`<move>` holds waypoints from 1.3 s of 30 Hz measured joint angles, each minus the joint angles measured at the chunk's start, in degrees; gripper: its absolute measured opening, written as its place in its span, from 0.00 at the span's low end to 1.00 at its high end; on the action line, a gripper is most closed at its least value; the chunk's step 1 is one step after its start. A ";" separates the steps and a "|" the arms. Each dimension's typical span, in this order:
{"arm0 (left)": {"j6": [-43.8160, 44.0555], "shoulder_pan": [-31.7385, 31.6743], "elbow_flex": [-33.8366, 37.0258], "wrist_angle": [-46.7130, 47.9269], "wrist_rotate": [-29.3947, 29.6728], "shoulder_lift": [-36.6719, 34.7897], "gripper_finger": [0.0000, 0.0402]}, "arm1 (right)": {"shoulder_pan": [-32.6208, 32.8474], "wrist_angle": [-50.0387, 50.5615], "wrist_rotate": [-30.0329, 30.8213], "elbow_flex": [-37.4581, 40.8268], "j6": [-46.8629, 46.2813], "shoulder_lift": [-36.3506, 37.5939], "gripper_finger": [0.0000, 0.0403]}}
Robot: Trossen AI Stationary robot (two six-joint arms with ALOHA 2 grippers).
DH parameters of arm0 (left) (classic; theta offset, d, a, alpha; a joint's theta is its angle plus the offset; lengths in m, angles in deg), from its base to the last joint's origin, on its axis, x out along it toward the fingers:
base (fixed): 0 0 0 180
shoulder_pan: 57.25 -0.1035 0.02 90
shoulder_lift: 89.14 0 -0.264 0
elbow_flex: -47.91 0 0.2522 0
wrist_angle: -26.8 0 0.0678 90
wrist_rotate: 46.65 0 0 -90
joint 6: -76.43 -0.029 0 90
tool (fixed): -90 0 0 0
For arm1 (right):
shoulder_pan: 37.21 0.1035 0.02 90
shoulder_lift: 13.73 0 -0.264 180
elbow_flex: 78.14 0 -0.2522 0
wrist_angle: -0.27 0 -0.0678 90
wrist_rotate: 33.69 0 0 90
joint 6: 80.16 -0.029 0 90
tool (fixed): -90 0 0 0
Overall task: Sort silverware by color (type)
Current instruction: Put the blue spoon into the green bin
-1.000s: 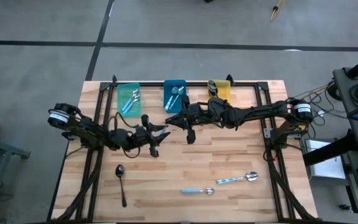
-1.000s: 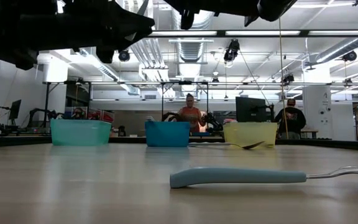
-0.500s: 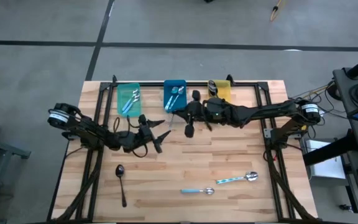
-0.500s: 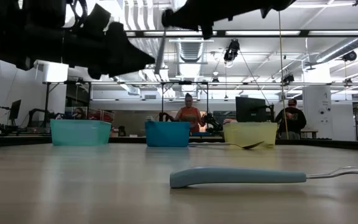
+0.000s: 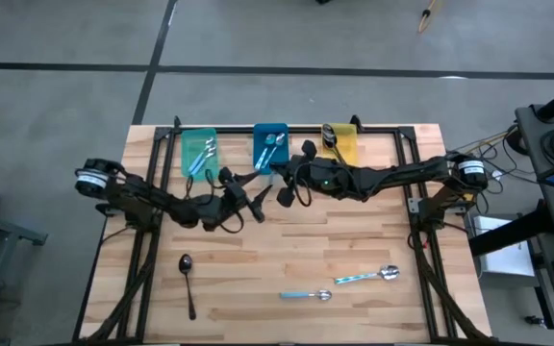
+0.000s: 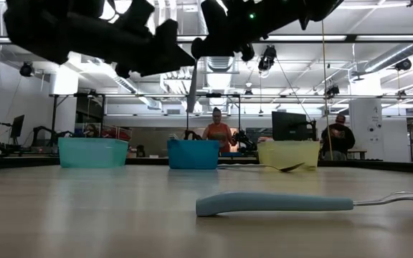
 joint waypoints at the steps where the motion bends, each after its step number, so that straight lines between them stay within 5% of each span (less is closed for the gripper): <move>1: 0.02 -0.38 -0.80 1.51 -0.09 0.08 0.57 | 0.04 0.05 0.02 0.00 -0.04 0.00 0.02; 16: 1.11 -2.09 -6.22 8.46 -0.24 2.38 0.45 | 1.51 -2.93 -0.53 0.00 1.82 0.11 0.02; 28: 2.22 -1.66 -8.44 9.57 3.48 4.06 0.05 | 1.49 -2.91 -0.48 0.00 1.97 0.00 0.02; 39: 6.23 -1.15 -8.47 10.32 3.81 4.06 0.04 | 1.49 -2.57 -0.69 0.00 1.97 -0.07 0.03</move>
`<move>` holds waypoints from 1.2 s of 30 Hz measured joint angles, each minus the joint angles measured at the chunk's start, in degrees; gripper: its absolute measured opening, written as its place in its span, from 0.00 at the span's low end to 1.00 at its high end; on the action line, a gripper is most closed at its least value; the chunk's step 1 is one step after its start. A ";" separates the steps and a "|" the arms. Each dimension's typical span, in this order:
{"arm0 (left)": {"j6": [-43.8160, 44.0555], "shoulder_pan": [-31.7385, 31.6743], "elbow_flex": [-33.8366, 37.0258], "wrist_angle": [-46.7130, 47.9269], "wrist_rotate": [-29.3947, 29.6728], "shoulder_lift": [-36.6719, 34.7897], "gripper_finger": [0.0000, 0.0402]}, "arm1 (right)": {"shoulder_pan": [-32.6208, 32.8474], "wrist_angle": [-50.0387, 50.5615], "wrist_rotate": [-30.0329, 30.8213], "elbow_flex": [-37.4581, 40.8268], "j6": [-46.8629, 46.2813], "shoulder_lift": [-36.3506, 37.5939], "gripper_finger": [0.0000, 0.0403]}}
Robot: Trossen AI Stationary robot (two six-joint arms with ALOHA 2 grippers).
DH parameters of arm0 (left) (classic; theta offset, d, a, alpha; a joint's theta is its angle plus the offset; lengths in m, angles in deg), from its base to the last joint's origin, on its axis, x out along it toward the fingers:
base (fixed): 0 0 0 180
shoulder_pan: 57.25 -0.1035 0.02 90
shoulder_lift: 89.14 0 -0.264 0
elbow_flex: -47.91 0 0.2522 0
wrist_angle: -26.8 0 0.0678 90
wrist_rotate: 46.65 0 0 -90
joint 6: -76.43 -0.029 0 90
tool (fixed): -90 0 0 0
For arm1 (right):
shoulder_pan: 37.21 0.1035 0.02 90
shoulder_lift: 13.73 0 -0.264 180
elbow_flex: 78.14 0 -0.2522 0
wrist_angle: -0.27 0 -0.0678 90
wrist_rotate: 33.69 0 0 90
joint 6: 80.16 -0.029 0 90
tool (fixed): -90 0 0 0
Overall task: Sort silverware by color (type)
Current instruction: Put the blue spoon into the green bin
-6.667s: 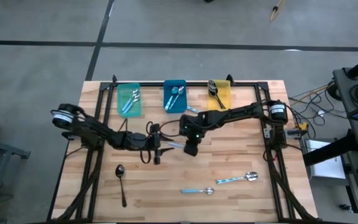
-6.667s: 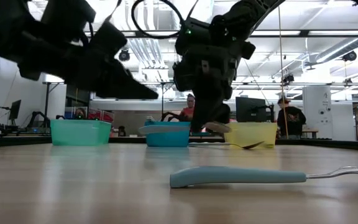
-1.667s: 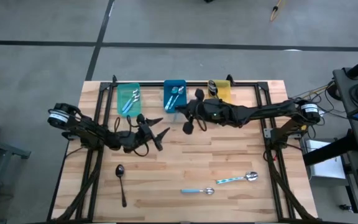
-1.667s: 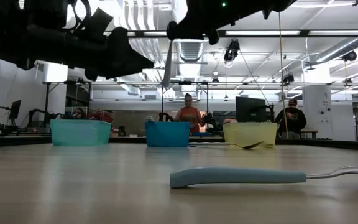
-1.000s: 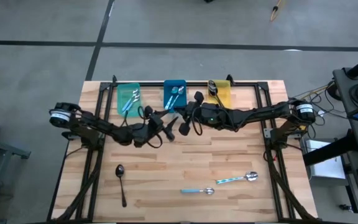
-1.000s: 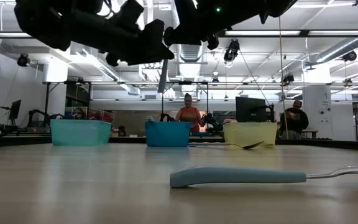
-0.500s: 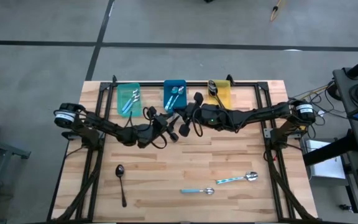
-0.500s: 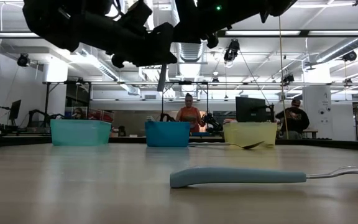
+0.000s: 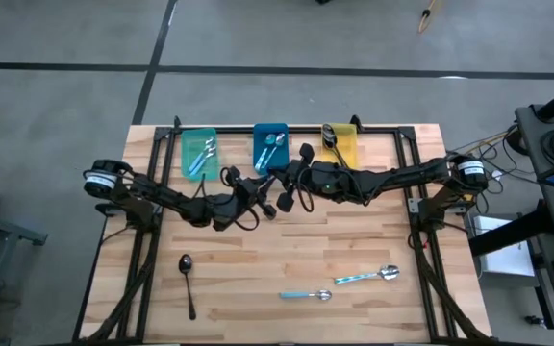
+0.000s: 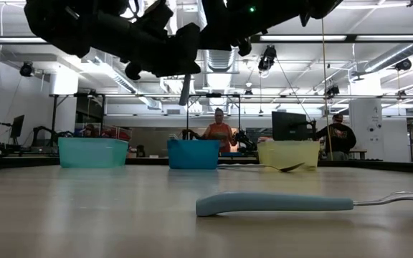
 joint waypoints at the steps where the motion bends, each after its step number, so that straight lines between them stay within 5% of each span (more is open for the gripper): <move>1: 0.50 0.00 -0.19 0.35 -0.12 0.00 0.04 | 0.00 0.08 0.08 0.00 0.00 0.00 0.04; 14: 5.84 0.00 -0.91 4.43 -1.55 -1.00 0.04 | -0.04 0.61 0.80 0.00 -1.53 0.29 0.29; 21: 11.24 -0.85 -0.93 17.98 -1.60 -6.04 0.04 | -0.21 4.06 1.21 0.00 -1.55 3.30 0.38; 28: 16.74 -5.44 -1.55 41.26 -2.12 -17.78 0.04 | -0.37 13.98 6.76 -0.02 -1.55 8.09 0.39; 36: 22.98 -24.88 -9.97 78.67 -21.67 -27.79 0.04 | -0.44 26.55 6.80 -0.02 -1.76 13.23 0.39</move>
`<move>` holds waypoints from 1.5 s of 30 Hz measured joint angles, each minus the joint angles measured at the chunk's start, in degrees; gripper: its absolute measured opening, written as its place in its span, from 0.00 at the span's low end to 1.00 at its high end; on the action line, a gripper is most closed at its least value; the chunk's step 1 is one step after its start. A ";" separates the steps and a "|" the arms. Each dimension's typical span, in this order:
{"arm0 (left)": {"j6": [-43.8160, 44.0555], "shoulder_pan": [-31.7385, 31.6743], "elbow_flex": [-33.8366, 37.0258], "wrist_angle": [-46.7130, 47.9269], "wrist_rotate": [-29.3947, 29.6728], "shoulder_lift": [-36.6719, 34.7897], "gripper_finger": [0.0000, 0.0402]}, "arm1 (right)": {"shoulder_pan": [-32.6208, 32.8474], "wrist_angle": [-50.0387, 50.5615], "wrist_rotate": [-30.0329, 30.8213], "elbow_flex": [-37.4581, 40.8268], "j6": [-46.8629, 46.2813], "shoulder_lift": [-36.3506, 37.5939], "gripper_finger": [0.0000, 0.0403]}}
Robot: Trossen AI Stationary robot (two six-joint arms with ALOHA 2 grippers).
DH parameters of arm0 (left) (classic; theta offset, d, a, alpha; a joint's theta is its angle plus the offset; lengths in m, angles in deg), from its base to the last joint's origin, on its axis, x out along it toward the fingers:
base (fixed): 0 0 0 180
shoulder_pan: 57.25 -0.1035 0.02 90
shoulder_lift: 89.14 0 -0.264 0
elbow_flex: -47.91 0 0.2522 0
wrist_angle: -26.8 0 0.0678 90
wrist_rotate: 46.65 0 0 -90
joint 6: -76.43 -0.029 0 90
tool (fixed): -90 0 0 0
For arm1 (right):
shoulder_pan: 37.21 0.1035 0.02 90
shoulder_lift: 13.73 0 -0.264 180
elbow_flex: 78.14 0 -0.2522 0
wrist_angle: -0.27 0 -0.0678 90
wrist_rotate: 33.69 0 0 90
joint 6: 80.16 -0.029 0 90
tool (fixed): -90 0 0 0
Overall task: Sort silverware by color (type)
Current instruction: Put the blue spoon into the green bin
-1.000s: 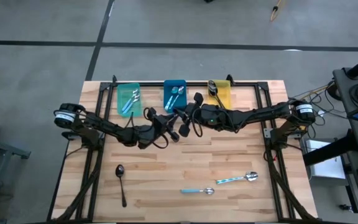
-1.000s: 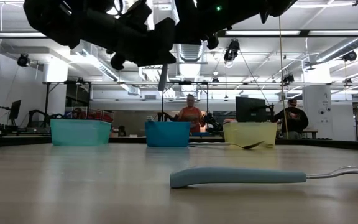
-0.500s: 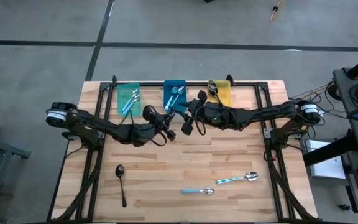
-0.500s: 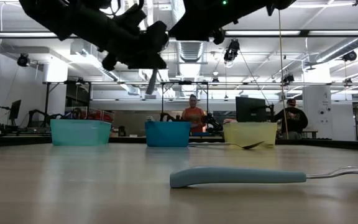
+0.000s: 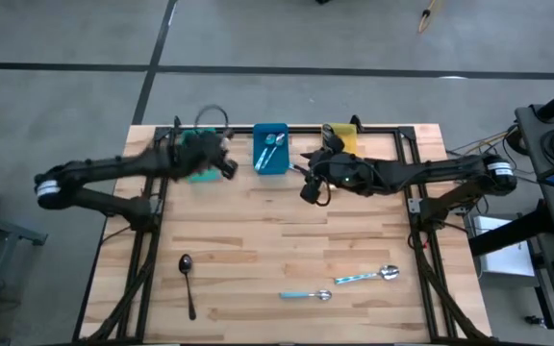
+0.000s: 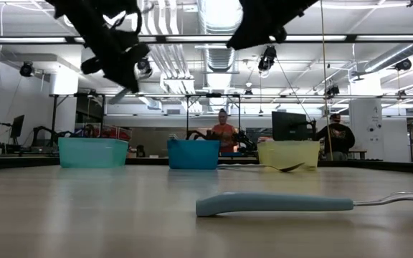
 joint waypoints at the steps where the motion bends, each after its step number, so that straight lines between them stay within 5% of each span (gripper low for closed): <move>1: 0.30 -3.46 -1.56 4.16 -3.30 0.05 0.04 | 0.00 1.88 0.02 0.00 -0.14 0.34 0.39; 5: -1.51 -14.40 -6.15 17.05 -11.72 2.19 0.04 | -0.02 9.01 -0.04 0.00 -0.23 1.08 0.37; 13: -7.34 -24.41 -10.14 27.95 -18.17 6.24 0.04 | -0.02 14.70 -0.14 2.79 2.52 0.56 0.34; 22: -14.35 -26.94 -9.82 31.69 -19.13 10.86 0.04 | -1.86 12.93 -0.13 6.71 11.22 0.61 0.33; 30: -19.13 -27.47 -11.42 31.59 -22.18 17.68 0.04 | -7.54 1.34 -0.75 9.21 20.62 0.56 0.32; 37: -22.52 -29.24 -15.64 32.34 -22.92 24.08 0.04 | -14.88 -3.00 -11.35 9.33 24.08 0.54 0.31; 45: -23.21 -32.46 -18.06 34.32 -22.92 27.78 0.04 | -21.04 -7.66 -12.21 9.33 28.45 0.57 0.29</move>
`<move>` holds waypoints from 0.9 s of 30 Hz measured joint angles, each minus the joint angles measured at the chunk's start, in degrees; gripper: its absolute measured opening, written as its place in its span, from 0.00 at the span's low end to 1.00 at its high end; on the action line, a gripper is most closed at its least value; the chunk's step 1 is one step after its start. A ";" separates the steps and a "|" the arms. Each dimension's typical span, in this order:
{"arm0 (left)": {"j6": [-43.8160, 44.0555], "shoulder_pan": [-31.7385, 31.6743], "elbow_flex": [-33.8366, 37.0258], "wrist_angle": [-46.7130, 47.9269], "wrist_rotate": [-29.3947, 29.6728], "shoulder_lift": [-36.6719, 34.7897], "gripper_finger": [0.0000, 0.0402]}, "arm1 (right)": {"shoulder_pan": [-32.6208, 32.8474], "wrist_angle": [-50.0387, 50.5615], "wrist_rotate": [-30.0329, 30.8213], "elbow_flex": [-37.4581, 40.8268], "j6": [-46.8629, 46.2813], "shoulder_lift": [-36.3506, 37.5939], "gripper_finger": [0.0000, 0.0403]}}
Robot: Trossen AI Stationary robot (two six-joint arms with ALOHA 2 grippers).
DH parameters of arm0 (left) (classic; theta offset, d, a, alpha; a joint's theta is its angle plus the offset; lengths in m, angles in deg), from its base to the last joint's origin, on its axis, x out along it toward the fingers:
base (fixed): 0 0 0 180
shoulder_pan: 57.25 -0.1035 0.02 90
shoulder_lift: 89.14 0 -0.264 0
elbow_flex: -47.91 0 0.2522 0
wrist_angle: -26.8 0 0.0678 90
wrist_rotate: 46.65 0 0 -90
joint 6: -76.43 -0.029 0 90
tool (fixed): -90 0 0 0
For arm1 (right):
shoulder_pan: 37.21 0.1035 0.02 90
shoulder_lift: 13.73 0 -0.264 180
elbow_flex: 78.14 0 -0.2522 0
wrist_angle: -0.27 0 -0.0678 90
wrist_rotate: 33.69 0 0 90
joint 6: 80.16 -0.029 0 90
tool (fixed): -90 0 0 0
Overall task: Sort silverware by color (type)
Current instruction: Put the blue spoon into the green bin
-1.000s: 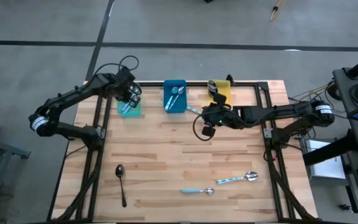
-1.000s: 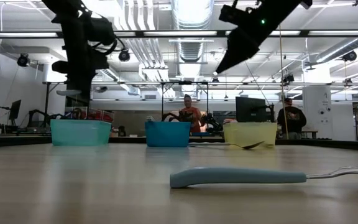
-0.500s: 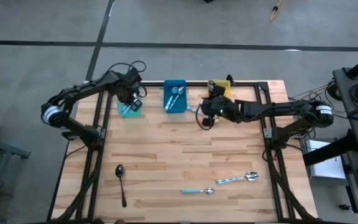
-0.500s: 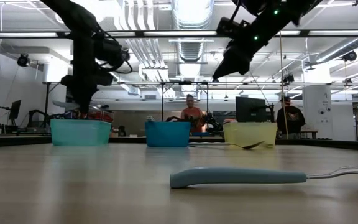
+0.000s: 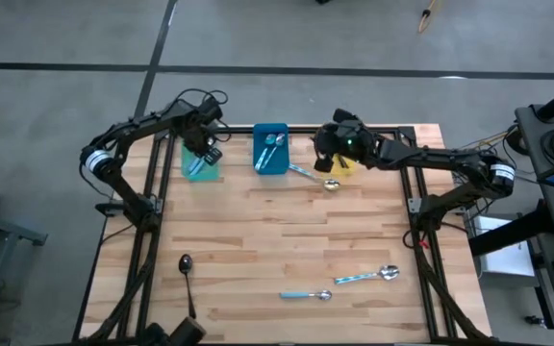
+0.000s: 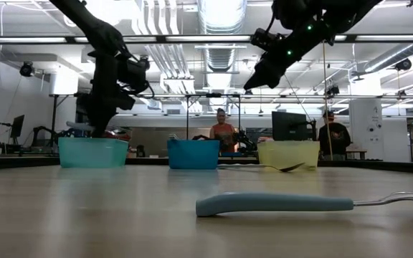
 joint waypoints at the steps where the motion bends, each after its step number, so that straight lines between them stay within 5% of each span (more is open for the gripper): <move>1: 0.08 -0.39 0.01 -0.01 -0.02 0.19 0.04 | -0.61 -0.59 -0.27 0.00 0.37 0.02 0.28; 27: 6.53 -3.60 0.35 -4.56 0.65 4.87 0.06 | -6.47 -0.22 -5.29 0.00 -1.20 0.02 0.28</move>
